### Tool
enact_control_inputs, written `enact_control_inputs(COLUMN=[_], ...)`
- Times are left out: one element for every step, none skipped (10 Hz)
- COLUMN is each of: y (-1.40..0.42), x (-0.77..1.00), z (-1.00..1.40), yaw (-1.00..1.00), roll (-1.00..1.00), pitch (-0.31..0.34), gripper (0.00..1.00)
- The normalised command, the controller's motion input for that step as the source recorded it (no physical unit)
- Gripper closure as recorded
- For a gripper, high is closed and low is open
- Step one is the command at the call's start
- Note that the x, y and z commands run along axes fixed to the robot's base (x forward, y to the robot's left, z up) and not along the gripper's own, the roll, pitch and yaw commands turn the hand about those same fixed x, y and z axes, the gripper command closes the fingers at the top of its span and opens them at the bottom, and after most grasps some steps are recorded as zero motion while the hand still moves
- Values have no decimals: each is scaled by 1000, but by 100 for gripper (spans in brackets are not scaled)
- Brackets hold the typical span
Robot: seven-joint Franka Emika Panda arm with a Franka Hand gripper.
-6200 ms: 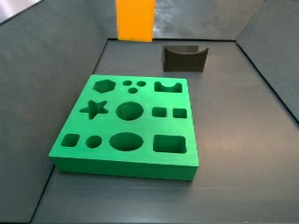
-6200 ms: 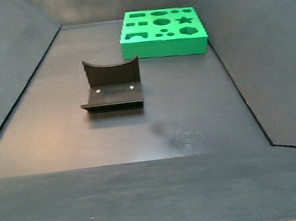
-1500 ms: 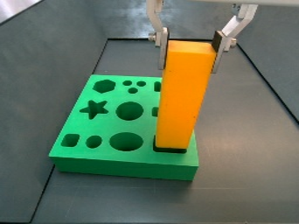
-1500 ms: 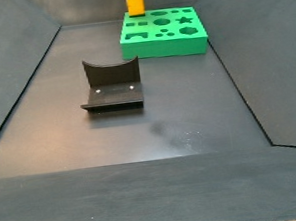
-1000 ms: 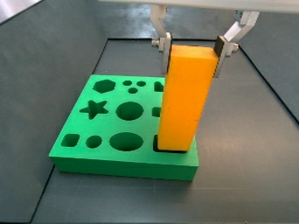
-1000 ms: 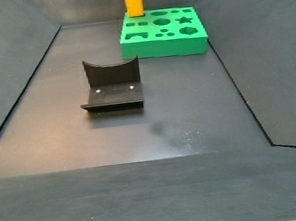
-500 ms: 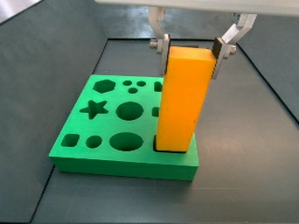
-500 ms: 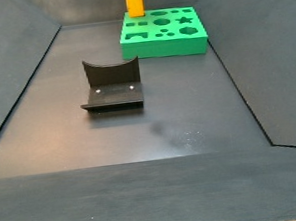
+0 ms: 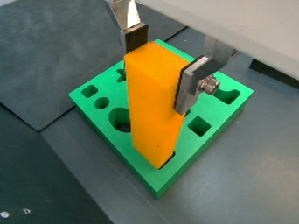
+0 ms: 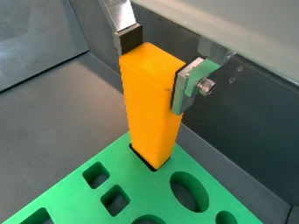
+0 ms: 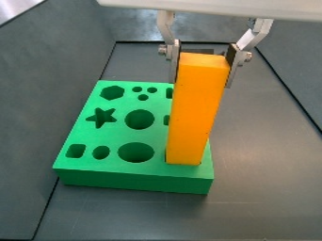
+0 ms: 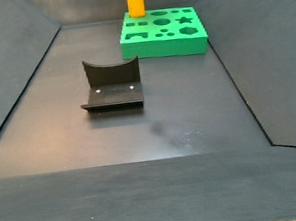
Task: Pick up the rectangle object. Move up. Move to above the board. Insert the rectangle object.
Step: Insert the rectangle object.
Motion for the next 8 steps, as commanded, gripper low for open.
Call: enact_control_inputs(y=[0,0,0,-57,-103,-109,-106,-63], x=[177,191,160,126,111,80,57,71], z=[-180,-137,-140,-211,-414,-609,-757,-851], yaw=[-9,-34,-40,0,6,31,37,43], roll=[83,56,51,89,209,263,227,134], pitch=[0,0,0,-19,-73,-109,-120,-130], gripper=[100,100,100,100,100,100,100,100])
